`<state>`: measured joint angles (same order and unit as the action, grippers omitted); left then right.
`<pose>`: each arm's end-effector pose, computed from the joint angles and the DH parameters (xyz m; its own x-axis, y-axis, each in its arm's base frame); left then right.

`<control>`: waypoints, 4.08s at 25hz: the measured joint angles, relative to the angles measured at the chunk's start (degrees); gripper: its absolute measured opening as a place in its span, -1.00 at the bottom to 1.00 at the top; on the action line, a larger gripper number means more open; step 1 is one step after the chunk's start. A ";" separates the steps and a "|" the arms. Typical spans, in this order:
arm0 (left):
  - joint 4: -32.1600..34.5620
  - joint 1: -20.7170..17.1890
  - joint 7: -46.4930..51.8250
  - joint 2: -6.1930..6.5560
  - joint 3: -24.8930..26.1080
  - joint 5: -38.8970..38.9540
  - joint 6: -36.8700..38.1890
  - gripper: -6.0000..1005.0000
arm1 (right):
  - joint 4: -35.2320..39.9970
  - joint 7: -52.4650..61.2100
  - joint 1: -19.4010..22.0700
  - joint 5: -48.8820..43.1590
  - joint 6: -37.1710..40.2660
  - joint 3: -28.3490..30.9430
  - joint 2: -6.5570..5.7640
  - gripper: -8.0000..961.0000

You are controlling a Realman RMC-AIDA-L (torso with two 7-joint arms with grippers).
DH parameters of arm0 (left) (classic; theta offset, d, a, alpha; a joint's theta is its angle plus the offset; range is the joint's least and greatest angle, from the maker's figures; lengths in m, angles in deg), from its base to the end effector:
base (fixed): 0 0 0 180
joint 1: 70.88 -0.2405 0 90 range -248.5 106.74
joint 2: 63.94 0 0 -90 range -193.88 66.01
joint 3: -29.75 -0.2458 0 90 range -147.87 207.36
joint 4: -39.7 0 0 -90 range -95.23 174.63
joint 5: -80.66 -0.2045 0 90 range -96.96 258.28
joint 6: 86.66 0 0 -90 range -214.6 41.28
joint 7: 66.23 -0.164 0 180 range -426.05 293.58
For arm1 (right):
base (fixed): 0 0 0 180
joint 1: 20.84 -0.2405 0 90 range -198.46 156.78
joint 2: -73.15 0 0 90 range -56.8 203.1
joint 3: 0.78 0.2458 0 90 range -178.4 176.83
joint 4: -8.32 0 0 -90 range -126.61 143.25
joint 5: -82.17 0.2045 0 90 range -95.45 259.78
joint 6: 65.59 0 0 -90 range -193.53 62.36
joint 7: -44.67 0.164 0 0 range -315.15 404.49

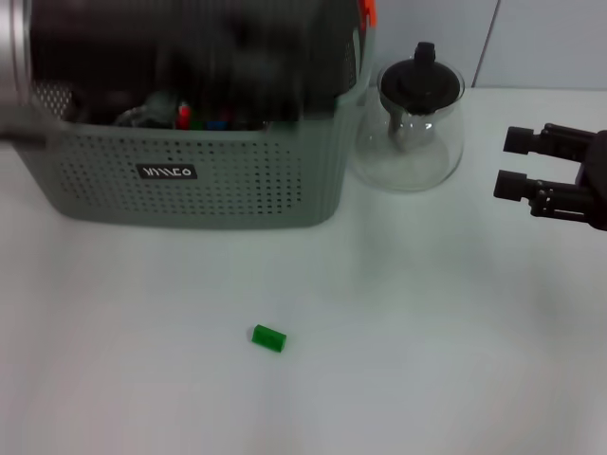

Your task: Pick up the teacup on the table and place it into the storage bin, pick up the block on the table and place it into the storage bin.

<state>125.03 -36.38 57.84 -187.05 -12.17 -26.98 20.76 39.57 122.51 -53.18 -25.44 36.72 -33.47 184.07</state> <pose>-0.0968 0.3236 0.0842 0.8006 0.3013 0.5179 0.3833 -0.9219 -0.0561 0.2329 0.3293 0.0515 0.7055 -0.2536 -0.6617 -0.4057 -0.9102 -0.0837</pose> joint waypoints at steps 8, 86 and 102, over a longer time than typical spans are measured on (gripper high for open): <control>-1.86 -6.60 2.55 -1.48 -7.93 -12.72 2.72 0.86 | -0.05 0.84 0.43 0.17 -0.39 0.21 -0.01 0.65; -13.01 1.43 45.87 -1.69 -55.97 -47.07 -26.35 -0.17 | 0.46 0.82 1.02 0.30 -2.00 1.68 -0.27 0.65; -4.52 8.00 20.96 5.32 -9.51 -5.42 -20.09 -0.09 | 0.49 1.02 0.86 0.29 -2.09 2.77 -0.34 0.65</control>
<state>120.51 -28.38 78.80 -181.73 -21.67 -32.39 0.67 40.06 123.53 -52.32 -25.15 34.63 -30.70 183.72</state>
